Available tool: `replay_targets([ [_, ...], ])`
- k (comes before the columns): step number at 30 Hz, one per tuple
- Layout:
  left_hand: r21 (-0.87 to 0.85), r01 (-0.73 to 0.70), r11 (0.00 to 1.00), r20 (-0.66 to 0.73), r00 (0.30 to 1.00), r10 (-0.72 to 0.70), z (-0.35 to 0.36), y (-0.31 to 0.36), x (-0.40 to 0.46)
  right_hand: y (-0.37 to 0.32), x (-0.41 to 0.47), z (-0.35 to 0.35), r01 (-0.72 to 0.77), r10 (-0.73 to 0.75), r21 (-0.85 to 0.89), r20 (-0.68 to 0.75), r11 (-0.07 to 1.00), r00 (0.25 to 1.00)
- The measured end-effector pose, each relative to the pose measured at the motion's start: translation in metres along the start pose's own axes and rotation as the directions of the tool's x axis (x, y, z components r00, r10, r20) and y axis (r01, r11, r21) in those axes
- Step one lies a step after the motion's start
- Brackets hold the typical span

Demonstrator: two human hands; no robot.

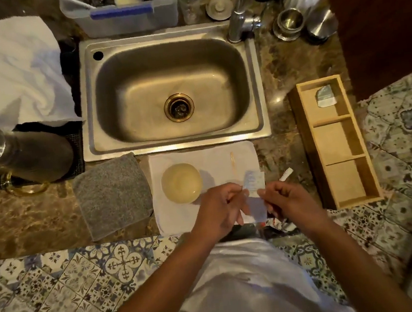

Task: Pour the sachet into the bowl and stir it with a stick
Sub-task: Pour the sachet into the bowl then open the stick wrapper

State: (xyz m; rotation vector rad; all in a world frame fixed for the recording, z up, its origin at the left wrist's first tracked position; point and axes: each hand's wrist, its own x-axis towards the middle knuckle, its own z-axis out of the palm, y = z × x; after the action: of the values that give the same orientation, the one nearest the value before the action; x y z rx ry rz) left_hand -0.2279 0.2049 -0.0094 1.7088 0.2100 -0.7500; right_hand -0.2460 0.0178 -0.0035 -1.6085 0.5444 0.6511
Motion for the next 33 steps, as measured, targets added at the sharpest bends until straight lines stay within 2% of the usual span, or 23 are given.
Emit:
replay_targets([
  [7,0.342,-0.009,0.94,0.097,0.995,-0.026,0.049,-0.005,0.043,0.046,0.004,-0.032,-0.093,0.087,-0.025,-0.191,0.995,0.978],
  [13,0.526,-0.059,0.849,0.136,0.991,-0.016,0.074,-0.007,0.068,0.063,0.013,-0.045,-0.158,0.142,-0.039,-0.257,0.987,0.956],
  [16,0.542,-0.049,0.839,0.147,0.988,-0.038,0.082,-0.013,0.078,0.068,0.015,-0.05,-0.164,0.123,-0.121,-0.287,0.979,0.95],
  [24,0.566,0.016,0.824,0.098,0.991,-0.087,0.09,-0.016,0.094,0.071,0.029,-0.055,-0.19,0.12,-0.177,-0.344,0.966,0.931],
  [33,0.637,-0.003,0.771,0.075,0.996,-0.058,0.091,-0.021,0.102,0.07,0.035,-0.057,-0.199,0.11,-0.235,-0.346,0.951,0.932],
])
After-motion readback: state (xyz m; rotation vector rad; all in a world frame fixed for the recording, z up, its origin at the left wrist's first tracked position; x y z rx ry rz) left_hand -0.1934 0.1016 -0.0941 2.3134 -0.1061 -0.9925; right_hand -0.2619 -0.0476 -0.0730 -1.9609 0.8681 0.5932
